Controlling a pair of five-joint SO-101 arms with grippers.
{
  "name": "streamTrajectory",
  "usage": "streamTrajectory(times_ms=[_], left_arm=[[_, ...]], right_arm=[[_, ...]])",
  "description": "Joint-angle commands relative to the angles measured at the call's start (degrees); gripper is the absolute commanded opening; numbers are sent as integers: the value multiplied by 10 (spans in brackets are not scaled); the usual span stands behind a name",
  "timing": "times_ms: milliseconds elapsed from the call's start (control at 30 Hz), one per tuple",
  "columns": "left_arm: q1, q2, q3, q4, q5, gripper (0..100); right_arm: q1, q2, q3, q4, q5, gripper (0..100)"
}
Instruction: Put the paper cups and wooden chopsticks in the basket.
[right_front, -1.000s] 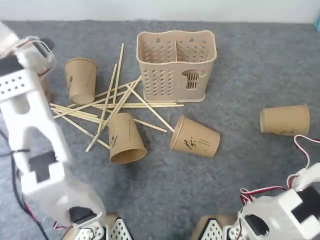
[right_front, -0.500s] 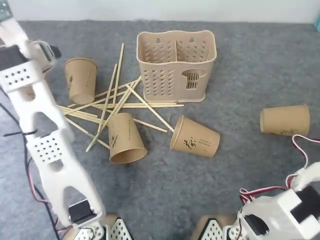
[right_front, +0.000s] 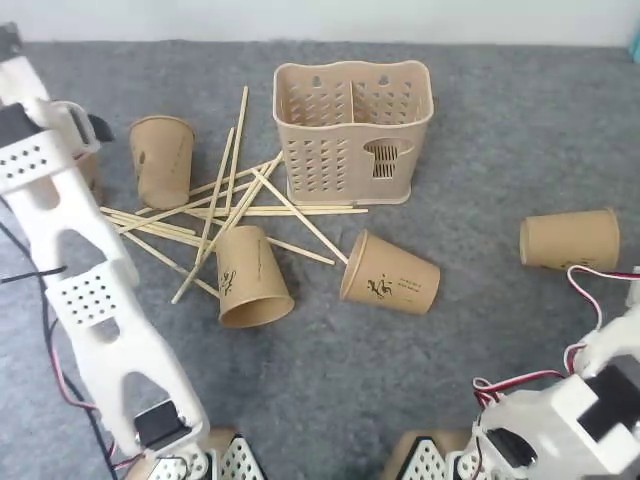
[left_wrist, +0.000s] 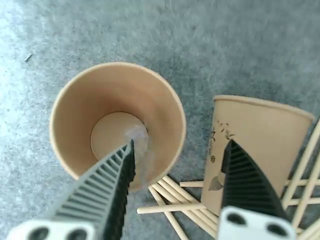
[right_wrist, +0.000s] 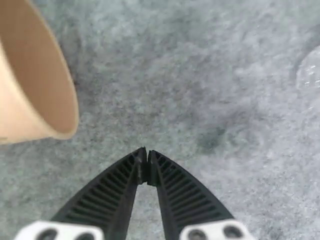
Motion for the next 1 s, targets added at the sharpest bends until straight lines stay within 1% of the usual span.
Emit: streamTrajectory(times_ms=[0,67,200,267,333,433,467,500,767,867,967], left_arm=[[-3,4,-6,17,-24,269],[-3,14,-7,16,-28,269],[-3,34,-7,8,-64,268],[-3,43,-7,8,-76,249],[-2,47,-7,8,-98,179],[7,47,-7,11,-121,23],[8,46,-7,15,-123,2],[10,45,-10,18,-120,15],[6,41,-92,21,-68,11],[7,6,-80,21,-55,11],[11,-54,-29,21,-46,11]], right_arm=[[-9,-16,-7,20,-7,8],[-10,-16,-8,22,-7,8],[-10,-16,-8,22,-7,8],[-9,-16,-8,22,-7,8],[-9,-16,-8,22,-7,8],[-9,-16,-8,22,-7,8],[-9,-16,-8,22,-7,8],[-9,-16,-8,22,-7,8],[-7,-15,-8,18,-6,8],[-7,-15,-8,17,-4,8],[-7,-15,-8,17,-4,8]])
